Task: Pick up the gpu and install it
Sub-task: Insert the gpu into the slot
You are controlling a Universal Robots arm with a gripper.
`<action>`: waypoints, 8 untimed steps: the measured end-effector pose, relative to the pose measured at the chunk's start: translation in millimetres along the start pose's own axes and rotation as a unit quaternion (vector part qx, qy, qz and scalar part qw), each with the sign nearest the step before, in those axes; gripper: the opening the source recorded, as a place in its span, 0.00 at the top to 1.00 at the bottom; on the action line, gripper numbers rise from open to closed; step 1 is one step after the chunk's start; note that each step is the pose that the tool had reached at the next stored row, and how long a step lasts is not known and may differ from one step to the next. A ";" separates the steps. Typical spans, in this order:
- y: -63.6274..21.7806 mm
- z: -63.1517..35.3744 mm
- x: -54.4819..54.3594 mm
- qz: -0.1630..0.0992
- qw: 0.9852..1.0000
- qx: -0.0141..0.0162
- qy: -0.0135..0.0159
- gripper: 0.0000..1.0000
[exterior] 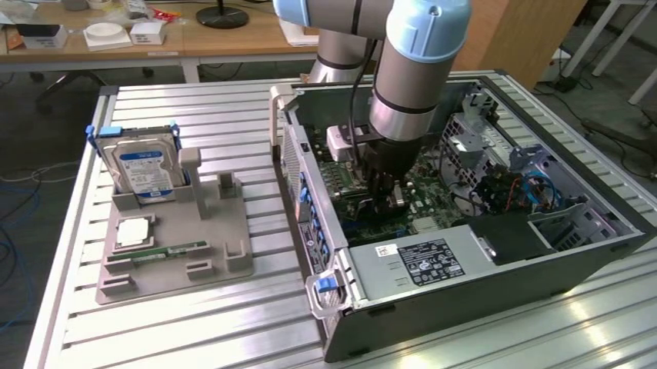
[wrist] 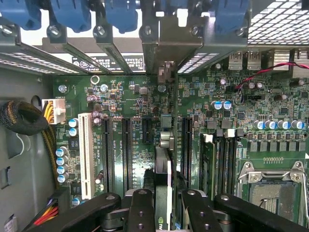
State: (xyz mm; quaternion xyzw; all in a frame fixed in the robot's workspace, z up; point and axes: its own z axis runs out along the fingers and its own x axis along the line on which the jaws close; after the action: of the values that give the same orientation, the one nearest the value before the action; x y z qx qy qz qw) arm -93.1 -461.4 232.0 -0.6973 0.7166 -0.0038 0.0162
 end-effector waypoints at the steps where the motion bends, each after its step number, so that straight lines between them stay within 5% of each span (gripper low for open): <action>1: 0.0 0.0 0.0 0.000 1.000 0.000 0.000 0.74; 8: 1.8 -1.0 -0.3 0.002 1.000 0.000 0.000 0.66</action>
State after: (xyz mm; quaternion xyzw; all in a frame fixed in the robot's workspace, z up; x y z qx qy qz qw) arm -94.9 -461.1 232.9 -0.6960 0.7178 -0.0034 0.0161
